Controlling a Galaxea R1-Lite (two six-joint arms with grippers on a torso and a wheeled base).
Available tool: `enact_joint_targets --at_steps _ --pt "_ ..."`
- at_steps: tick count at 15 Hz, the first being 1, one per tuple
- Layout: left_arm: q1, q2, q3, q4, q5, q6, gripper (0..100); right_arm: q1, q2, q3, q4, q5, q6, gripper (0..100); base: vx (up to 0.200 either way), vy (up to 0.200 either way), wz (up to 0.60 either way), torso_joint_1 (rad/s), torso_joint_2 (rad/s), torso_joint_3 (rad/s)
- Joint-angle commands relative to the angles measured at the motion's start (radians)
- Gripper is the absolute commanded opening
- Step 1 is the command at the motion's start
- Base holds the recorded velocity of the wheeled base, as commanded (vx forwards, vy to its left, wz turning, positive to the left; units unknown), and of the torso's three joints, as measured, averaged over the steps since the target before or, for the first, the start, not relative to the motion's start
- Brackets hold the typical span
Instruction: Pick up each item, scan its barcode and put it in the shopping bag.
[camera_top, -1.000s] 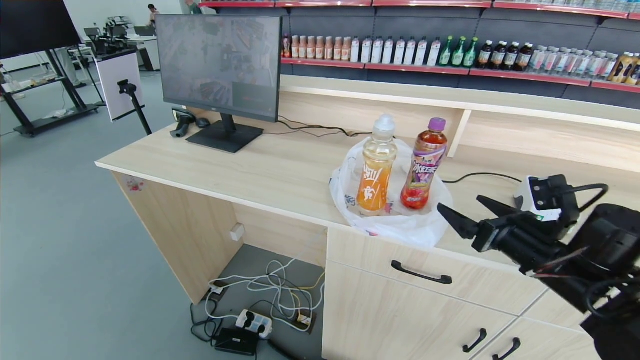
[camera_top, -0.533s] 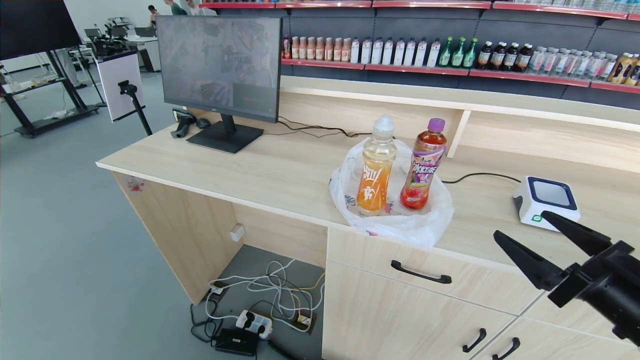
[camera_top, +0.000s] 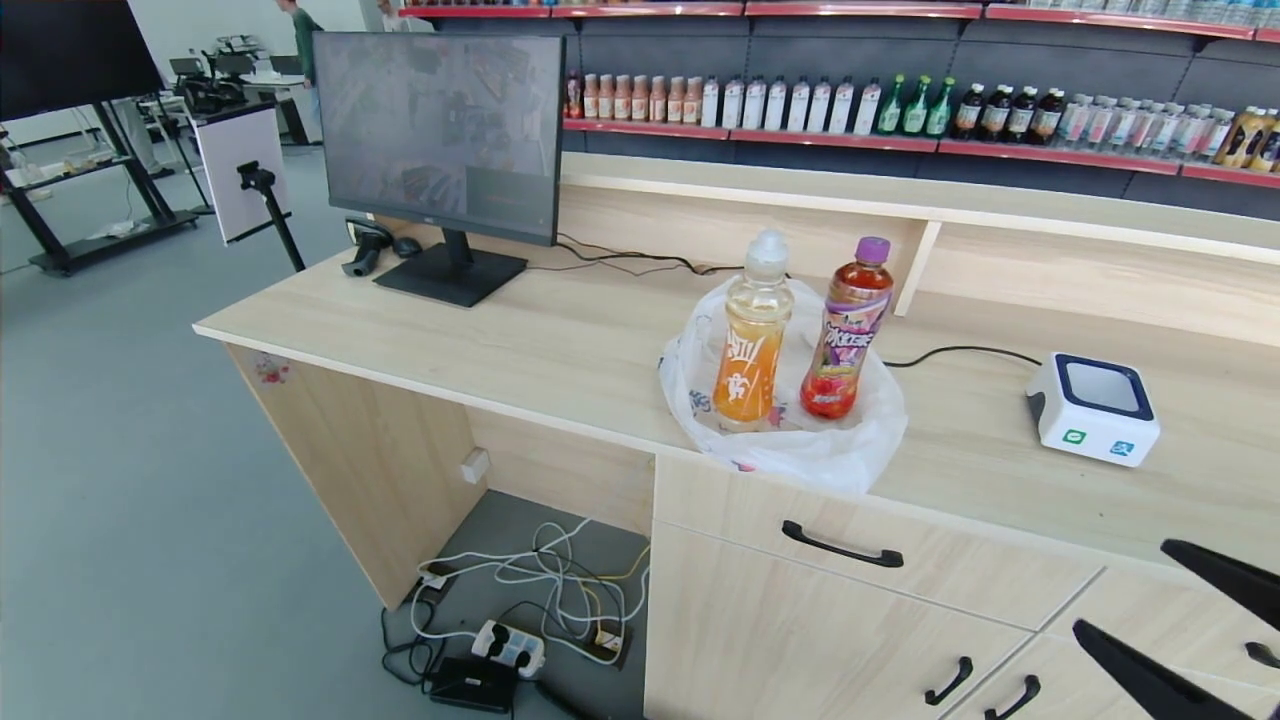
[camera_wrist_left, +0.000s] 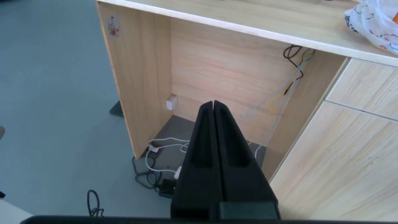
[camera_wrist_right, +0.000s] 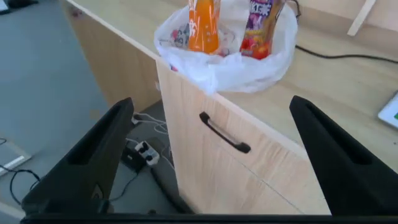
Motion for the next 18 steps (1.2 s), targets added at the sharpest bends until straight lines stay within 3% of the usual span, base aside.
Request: enact_joint_targets --at_steps 1,2,3,7,8,9,12,14,16,17,18 --pt "0.0 0.0 0.0 -0.001 0.0 0.0 0 0.002 -0.603 -0.058 0.691 0.009 -0.045 100 0.0 0.0 0.0 0.0 0.0 0.0" --pt "0.0 0.0 0.0 -0.001 0.0 0.0 0 0.001 -0.681 -0.093 0.835 -0.002 -0.05 100 0.0 0.0 0.0 0.0 0.0 0.0" --pt "0.0 0.0 0.0 -0.001 0.0 0.0 0 0.001 -0.724 -0.101 0.89 -0.004 -0.061 100 0.0 0.0 0.0 0.0 0.0 0.0" --pt "0.0 0.0 0.0 -0.001 0.0 0.0 0 -0.015 -0.771 -0.043 0.838 -0.042 -0.078 100 0.0 0.0 0.0 0.0 0.0 0.0" --pt "0.0 0.0 0.0 -0.001 0.0 0.0 0 -0.035 -0.765 -0.041 0.835 -0.082 -0.082 100 0.0 0.0 0.0 0.0 0.0 0.0" --pt "0.0 0.0 0.0 -0.001 0.0 0.0 0 -0.11 -0.77 -0.027 0.818 -0.128 -0.131 100 0.0 0.0 0.0 0.0 0.0 0.0" --pt "0.0 0.0 0.0 -0.001 0.0 0.0 0 -0.107 -0.771 -0.024 0.809 -0.132 -0.168 100 0.0 0.0 0.0 0.0 0.0 0.0" --pt "0.0 0.0 0.0 -0.001 0.0 0.0 0 -0.107 -0.771 -0.003 0.749 -0.185 -0.107 100 0.0 0.0 0.0 0.0 0.0 0.0" --pt "0.0 0.0 0.0 -0.001 0.0 0.0 0 -0.17 -0.761 -0.006 0.763 -0.266 -0.007 100 0.0 0.0 0.0 0.0 0.0 0.0" --pt "0.0 0.0 0.0 -0.001 0.0 0.002 0 -0.299 -0.748 -0.01 0.778 -0.244 0.025 100 0.0 0.0 0.0 0.0 0.0 0.0" --pt "0.0 0.0 0.0 -0.004 0.0 0.003 0 -0.291 -0.799 0.002 0.786 -0.139 -0.021 100 0.0 0.0 0.0 0.0 0.0 0.0"
